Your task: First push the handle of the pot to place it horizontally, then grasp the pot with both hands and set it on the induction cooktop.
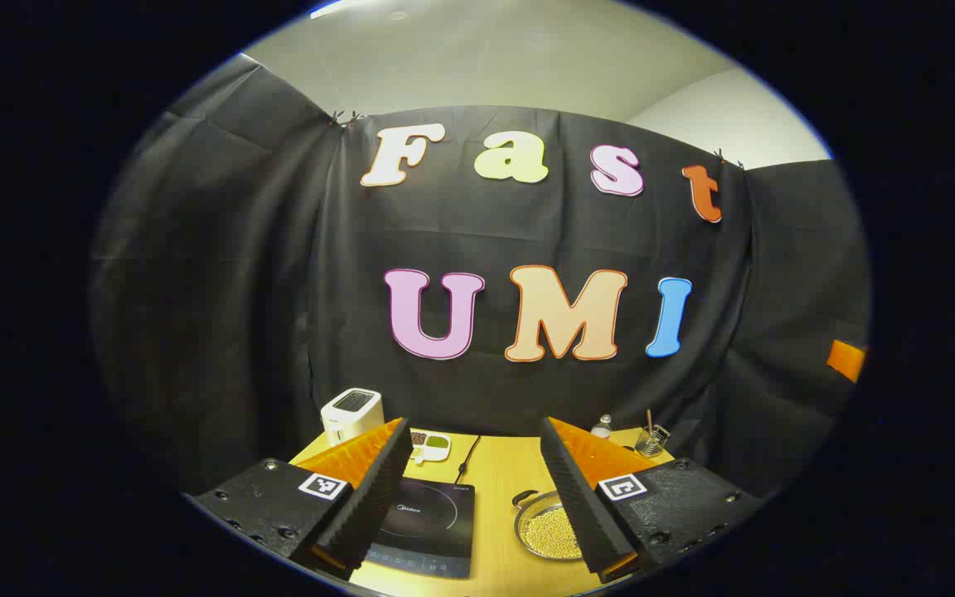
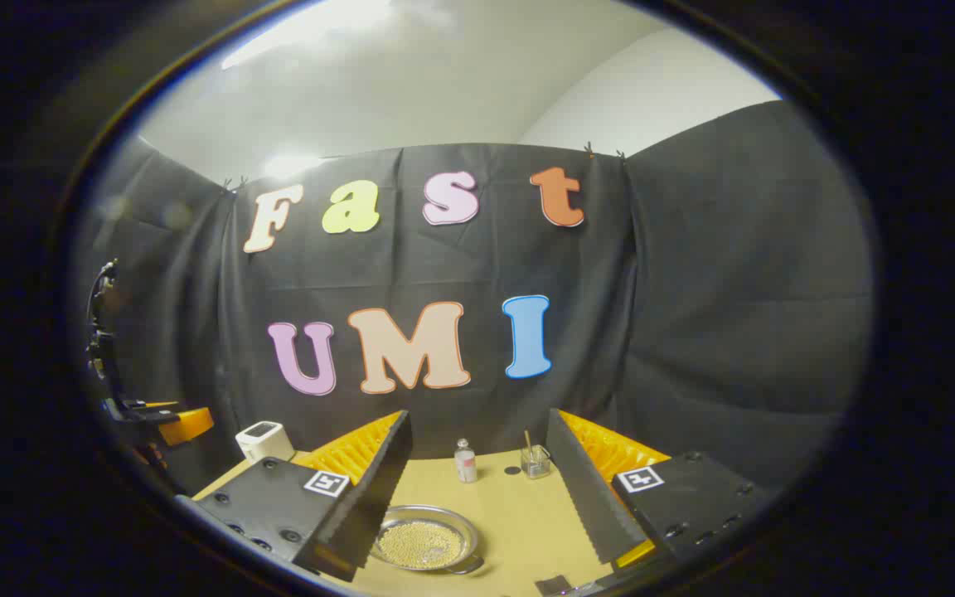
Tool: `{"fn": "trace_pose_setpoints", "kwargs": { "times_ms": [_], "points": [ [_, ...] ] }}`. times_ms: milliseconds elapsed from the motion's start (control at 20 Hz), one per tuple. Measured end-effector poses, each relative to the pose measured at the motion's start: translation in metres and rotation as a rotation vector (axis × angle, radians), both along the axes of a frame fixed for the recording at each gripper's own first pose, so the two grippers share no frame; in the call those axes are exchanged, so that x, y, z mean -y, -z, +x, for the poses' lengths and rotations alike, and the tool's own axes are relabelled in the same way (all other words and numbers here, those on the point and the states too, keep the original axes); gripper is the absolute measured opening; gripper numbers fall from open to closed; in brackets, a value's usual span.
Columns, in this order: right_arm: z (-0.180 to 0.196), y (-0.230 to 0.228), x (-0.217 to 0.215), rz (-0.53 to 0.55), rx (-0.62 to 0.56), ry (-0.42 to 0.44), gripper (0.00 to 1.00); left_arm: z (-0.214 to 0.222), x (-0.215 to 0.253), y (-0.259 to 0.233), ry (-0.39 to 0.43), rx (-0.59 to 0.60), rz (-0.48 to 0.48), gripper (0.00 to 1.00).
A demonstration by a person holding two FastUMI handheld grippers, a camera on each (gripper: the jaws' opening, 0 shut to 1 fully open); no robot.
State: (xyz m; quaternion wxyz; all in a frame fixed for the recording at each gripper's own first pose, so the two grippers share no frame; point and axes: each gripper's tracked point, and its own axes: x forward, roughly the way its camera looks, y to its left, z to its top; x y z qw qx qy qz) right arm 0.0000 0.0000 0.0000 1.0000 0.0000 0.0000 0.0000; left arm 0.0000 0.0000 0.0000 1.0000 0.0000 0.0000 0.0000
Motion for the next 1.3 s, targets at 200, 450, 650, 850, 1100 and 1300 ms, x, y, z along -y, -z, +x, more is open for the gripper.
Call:
{"fn": "trace_pose_setpoints", "kwargs": {
  "times_ms": [200, 450, 650, 850, 1100, 1300],
  "points": [
    [-0.006, 0.005, -0.001, 0.007, -0.017, -0.018, 0.95, -0.010, -0.002, -0.002, -0.013, 0.000, 0.009, 0.90],
    [-0.012, 0.009, -0.007, 0.010, -0.039, -0.026, 0.95, -0.019, -0.003, -0.001, -0.006, -0.002, 0.026, 0.93],
    [-0.020, 0.016, -0.012, 0.009, -0.053, -0.016, 1.00, -0.024, -0.013, 0.002, -0.010, -0.002, 0.016, 0.95],
    [-0.026, 0.028, -0.025, 0.011, -0.078, -0.017, 1.00, -0.029, -0.030, 0.007, -0.023, -0.008, 0.029, 0.95],
    [-0.027, 0.048, -0.045, 0.012, -0.111, -0.022, 0.95, -0.032, -0.052, 0.007, -0.029, 0.008, 0.047, 0.90],
    [-0.025, 0.059, -0.061, 0.021, -0.126, -0.032, 0.94, -0.033, -0.060, 0.018, -0.007, 0.000, 0.033, 0.94]
  ]
}}
